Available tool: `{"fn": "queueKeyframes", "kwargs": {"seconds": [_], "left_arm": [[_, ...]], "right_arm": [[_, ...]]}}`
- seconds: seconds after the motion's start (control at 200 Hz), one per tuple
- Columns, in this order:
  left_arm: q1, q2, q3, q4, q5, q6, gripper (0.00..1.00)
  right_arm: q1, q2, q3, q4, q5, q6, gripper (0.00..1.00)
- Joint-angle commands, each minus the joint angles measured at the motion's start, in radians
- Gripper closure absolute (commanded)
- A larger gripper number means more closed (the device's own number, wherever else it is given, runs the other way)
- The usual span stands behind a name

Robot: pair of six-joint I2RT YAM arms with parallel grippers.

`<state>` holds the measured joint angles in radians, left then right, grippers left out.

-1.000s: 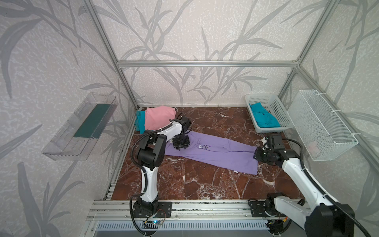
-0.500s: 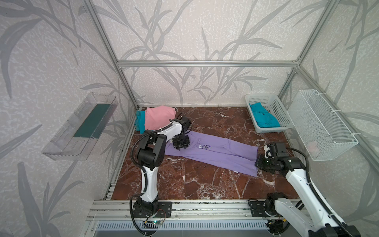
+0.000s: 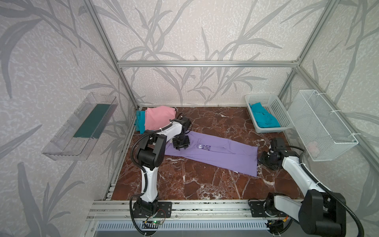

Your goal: Fold and stack the t-shirts

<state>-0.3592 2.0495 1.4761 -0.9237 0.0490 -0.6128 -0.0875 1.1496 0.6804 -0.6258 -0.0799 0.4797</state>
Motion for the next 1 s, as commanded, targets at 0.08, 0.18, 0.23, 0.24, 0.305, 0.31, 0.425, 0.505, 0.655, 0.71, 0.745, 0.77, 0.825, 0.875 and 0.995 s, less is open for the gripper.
{"fn": "queueKeyframes", "kwargs": {"seconds": [0.08, 0.18, 0.23, 0.24, 0.305, 0.31, 0.425, 0.505, 0.655, 0.71, 0.745, 0.77, 0.825, 0.875, 0.995], "left_arm": [[-0.015, -0.056, 0.038, -0.055, -0.037, -0.01, 0.61], [-0.015, -0.071, 0.046, -0.058, -0.059, -0.019, 0.6], [-0.015, -0.066, 0.055, -0.062, -0.07, -0.019, 0.6], [-0.015, -0.063, 0.058, -0.063, -0.072, -0.019, 0.6], [-0.015, -0.027, 0.089, -0.074, -0.083, -0.012, 0.6], [-0.015, -0.024, 0.092, -0.076, -0.083, -0.012, 0.6], [-0.017, 0.06, 0.137, -0.075, -0.055, -0.015, 0.6], [-0.023, 0.089, 0.144, -0.048, -0.043, -0.021, 0.6], [-0.025, 0.171, 0.214, -0.044, -0.037, -0.012, 0.6], [-0.027, 0.219, 0.263, -0.054, -0.017, -0.007, 0.6], [-0.032, 0.248, 0.295, -0.056, -0.004, -0.004, 0.6], [-0.037, 0.267, 0.318, -0.056, 0.003, 0.0, 0.6], [-0.049, 0.305, 0.377, -0.058, 0.016, 0.009, 0.6], [-0.059, 0.348, 0.444, -0.062, 0.027, 0.021, 0.6], [-0.066, 0.474, 0.669, -0.088, 0.078, 0.056, 0.6]], "right_arm": [[0.167, -0.018, 0.076, 0.078, 0.112, -0.065, 0.98], [0.257, 0.05, 0.07, 0.126, 0.143, -0.084, 1.0], [0.281, 0.097, 0.072, 0.136, 0.15, -0.087, 1.0], [0.283, 0.105, 0.073, 0.138, 0.15, -0.087, 1.0], [0.288, 0.16, 0.07, 0.147, 0.146, -0.083, 1.0], [0.288, 0.165, 0.068, 0.148, 0.146, -0.083, 1.0], [0.288, 0.235, 0.052, 0.16, 0.123, -0.076, 1.0], [0.29, 0.261, 0.039, 0.165, 0.088, -0.06, 1.0], [0.301, 0.291, 0.015, 0.153, 0.061, -0.027, 1.0], [0.304, 0.31, 0.01, 0.143, 0.034, -0.018, 0.99], [0.313, 0.318, 0.002, 0.142, 0.022, -0.008, 0.99], [0.324, 0.321, -0.006, 0.14, 0.015, 0.002, 0.99], [0.364, 0.317, -0.027, 0.148, 0.008, 0.026, 0.99], [0.419, 0.305, -0.038, 0.155, 0.018, 0.053, 0.99], [0.577, 0.272, -0.042, 0.176, 0.051, 0.095, 1.0]]}}
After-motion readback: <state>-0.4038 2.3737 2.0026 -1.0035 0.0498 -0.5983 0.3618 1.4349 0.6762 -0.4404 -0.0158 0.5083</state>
